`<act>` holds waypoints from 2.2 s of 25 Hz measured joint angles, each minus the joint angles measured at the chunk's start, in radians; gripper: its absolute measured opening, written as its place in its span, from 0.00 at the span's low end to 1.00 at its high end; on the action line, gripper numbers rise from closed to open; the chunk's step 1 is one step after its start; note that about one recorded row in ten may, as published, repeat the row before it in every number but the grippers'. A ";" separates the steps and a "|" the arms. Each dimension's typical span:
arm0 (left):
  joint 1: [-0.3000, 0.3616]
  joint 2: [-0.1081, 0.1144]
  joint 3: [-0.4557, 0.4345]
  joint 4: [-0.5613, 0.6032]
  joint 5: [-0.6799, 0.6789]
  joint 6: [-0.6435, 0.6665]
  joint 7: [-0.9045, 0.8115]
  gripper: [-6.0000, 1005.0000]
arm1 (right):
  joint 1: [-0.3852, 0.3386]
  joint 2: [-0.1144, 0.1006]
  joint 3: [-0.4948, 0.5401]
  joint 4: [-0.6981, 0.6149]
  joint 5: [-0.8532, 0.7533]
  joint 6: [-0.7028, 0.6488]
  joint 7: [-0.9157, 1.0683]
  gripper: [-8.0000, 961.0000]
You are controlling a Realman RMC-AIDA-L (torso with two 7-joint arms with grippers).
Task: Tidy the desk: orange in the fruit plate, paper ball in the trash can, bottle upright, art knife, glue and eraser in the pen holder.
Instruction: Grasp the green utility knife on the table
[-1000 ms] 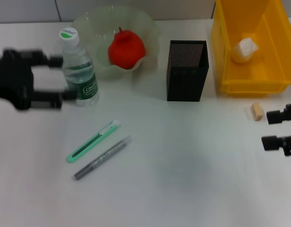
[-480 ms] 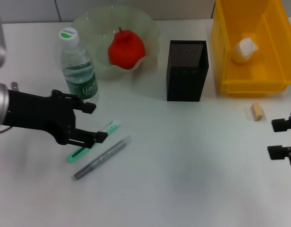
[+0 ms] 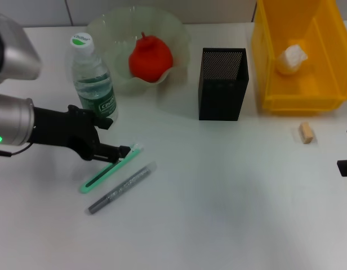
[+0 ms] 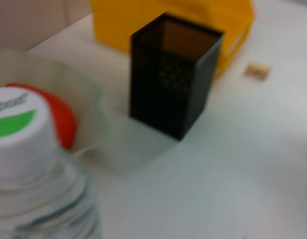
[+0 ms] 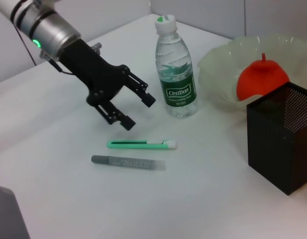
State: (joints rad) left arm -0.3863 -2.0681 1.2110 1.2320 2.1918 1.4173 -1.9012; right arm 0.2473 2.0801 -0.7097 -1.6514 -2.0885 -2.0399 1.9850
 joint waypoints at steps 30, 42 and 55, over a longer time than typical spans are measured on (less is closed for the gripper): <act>-0.192 -0.006 0.422 0.087 0.403 -0.031 -0.622 0.80 | 0.033 -0.006 -0.007 -0.061 -0.108 -0.036 0.018 0.79; -0.242 -0.005 0.426 -0.030 0.420 -0.081 -0.615 0.71 | 0.042 -0.002 -0.007 -0.045 -0.108 -0.036 0.011 0.79; -0.256 -0.004 0.427 -0.072 0.432 -0.103 -0.613 0.69 | 0.043 -0.002 -0.020 -0.045 -0.108 -0.035 0.016 0.79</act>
State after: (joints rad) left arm -0.6424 -2.0724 1.6384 1.1597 2.6240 1.3141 -2.5141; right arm 0.2899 2.0785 -0.7301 -1.6965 -2.1967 -2.0753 2.0011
